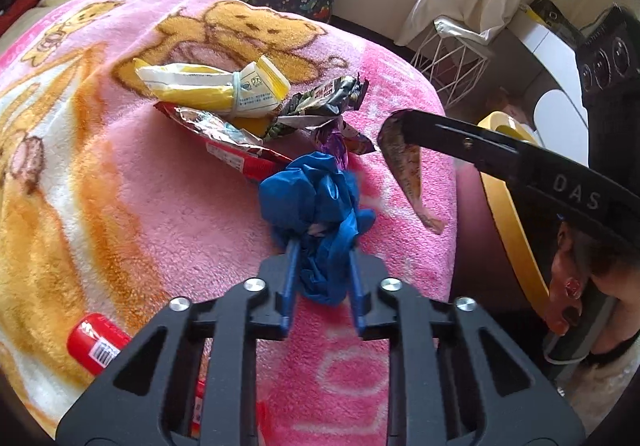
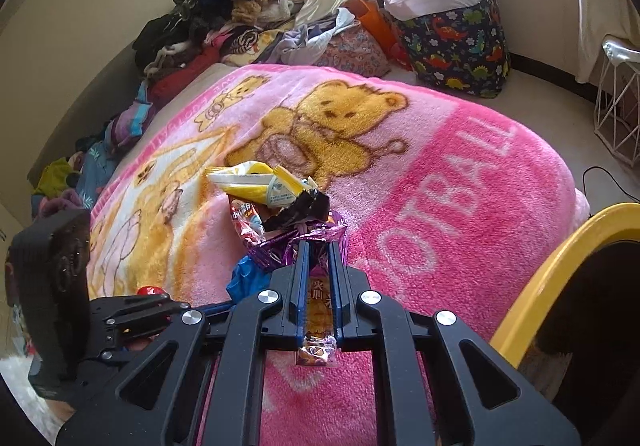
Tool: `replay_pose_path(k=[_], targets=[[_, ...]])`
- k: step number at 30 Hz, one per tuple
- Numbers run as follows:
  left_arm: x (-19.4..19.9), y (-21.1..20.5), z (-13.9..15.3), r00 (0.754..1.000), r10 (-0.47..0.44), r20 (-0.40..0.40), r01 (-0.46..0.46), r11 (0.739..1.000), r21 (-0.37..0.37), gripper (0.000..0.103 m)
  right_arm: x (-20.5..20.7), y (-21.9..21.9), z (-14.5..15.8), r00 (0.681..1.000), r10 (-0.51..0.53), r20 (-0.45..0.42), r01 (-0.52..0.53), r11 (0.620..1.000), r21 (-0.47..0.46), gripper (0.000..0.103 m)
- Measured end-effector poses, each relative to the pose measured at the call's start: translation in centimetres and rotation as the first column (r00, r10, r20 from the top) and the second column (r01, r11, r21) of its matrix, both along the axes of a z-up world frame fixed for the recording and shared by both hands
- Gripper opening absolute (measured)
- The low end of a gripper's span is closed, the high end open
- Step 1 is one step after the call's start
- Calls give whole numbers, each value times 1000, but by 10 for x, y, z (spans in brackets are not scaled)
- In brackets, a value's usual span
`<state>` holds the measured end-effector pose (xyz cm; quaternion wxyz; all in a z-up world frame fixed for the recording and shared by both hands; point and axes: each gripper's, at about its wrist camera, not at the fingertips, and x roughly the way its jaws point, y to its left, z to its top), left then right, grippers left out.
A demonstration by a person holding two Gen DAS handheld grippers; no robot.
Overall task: Collect trash
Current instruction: 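Carry the blue wrapper and candy wrapper over the yellow bin with both tools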
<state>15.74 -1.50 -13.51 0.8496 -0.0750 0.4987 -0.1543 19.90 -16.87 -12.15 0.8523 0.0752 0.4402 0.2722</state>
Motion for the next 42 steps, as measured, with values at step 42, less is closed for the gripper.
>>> replay_pose_path(k=[42], targets=[[-45,-43,97,976,-23,219,48,993,-109,10,-75,-98,79,968,-185,167,170,980,102,10]])
